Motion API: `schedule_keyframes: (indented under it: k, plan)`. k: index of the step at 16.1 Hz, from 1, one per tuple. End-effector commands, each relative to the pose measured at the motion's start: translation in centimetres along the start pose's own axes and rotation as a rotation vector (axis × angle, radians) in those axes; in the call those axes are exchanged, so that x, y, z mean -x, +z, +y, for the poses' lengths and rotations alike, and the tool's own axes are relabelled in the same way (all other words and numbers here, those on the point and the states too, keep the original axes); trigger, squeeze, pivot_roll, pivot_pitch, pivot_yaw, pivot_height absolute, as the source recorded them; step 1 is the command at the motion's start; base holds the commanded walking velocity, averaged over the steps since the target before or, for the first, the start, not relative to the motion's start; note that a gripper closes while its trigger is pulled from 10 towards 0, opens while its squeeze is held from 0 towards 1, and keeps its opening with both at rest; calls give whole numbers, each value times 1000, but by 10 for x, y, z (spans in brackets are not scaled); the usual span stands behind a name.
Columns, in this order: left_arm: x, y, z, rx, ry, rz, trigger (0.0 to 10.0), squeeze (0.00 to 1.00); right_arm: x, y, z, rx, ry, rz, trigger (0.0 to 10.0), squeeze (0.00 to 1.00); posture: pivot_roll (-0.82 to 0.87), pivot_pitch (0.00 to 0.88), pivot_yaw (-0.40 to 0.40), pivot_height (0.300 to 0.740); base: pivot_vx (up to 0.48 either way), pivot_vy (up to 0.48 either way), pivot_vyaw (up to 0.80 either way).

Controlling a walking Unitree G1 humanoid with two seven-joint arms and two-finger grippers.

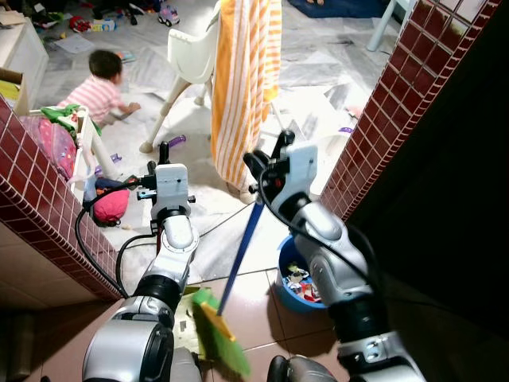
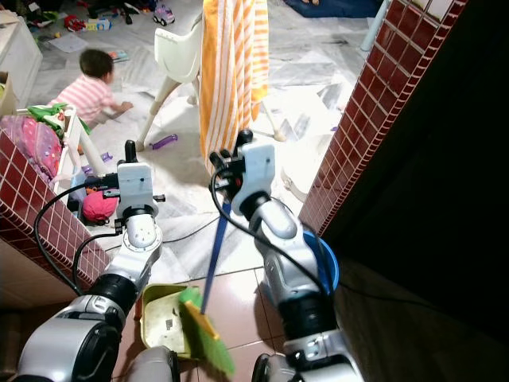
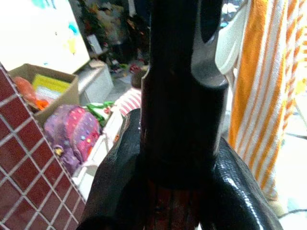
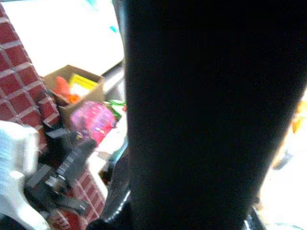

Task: Sweep floor

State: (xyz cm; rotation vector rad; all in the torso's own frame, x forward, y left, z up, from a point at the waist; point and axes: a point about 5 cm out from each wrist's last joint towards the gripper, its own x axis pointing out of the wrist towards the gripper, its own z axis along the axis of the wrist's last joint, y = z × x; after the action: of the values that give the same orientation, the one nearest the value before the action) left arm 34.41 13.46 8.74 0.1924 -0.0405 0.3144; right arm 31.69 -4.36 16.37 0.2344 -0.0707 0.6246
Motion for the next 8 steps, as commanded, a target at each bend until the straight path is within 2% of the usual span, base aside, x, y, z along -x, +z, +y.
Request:
schedule_keyframes:
  k: [1,3,5,8]
  plan:
    - [4,-3,-13,55,-58,49,10000,0,-6,22,9,-3,68,-81,10000,0,-89,69,-67,740,0,0,0]
    - [8,-3,-22,106,-128,72,10000,0,-8,33,5,24,97,-104,10000,0,-94,65,-66,740,0,0,0]
    - [15,-5,-38,182,-242,125,10000,0,-8,42,-4,103,106,-116,10000,0,-97,61,-65,740,0,0,0]
    - [21,-12,-46,192,-327,173,10000,0,-7,55,-20,207,64,-146,10000,0,-95,56,-62,740,0,0,0]
